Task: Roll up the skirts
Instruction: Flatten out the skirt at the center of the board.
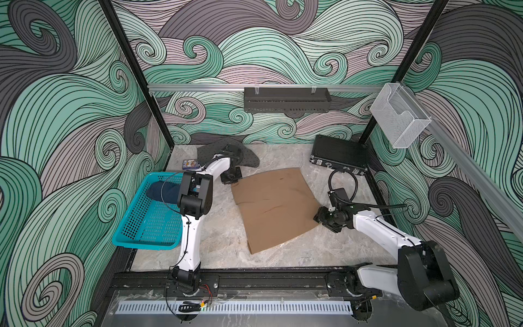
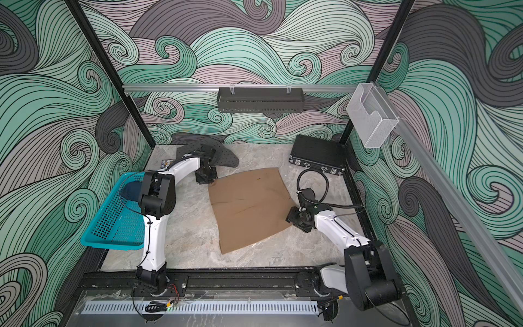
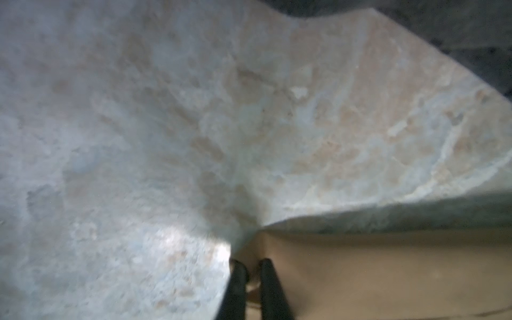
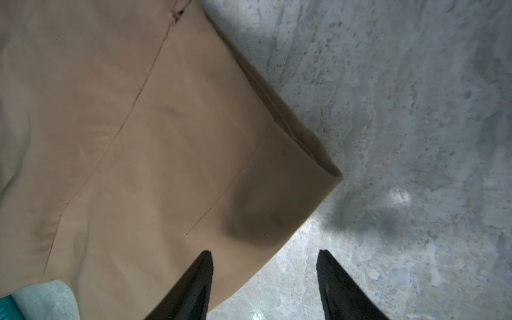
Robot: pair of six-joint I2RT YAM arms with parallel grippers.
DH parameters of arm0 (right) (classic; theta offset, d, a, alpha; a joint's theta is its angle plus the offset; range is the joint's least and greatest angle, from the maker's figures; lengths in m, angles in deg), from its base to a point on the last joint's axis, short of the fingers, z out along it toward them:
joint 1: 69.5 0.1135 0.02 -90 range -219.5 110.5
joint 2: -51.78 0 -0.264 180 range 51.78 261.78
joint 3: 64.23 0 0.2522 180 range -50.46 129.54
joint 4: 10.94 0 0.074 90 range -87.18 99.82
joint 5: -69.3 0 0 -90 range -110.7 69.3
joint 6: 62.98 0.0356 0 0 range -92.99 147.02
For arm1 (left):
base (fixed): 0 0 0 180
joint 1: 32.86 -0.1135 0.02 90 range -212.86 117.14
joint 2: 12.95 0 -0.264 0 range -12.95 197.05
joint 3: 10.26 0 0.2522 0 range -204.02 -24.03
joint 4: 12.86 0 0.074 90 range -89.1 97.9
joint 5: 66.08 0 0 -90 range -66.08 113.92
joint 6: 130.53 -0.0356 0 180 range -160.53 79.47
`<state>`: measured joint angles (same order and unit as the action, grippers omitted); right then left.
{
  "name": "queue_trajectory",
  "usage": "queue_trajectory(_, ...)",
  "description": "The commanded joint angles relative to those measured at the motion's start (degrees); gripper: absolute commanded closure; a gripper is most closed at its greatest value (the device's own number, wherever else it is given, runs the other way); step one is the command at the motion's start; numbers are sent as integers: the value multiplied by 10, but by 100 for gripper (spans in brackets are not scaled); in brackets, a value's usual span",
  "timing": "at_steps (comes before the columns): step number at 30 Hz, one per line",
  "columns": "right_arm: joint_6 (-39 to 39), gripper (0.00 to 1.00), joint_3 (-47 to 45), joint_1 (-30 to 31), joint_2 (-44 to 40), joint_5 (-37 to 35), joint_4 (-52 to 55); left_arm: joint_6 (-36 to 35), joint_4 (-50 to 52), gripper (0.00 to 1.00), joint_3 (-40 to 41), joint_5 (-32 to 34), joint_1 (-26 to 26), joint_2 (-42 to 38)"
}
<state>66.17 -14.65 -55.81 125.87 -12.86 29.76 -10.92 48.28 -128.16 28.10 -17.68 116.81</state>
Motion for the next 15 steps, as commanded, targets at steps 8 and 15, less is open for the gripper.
queue_trajectory(8, 6, 88, 36, -16, 29, 16, -29, 19, -15, 100, -29, -30, -35, -40)
queue_trajectory(15, 34, 94, -9, -17, -117, -3, 3, 90, -80, 100, 83, -81, -43, -171)
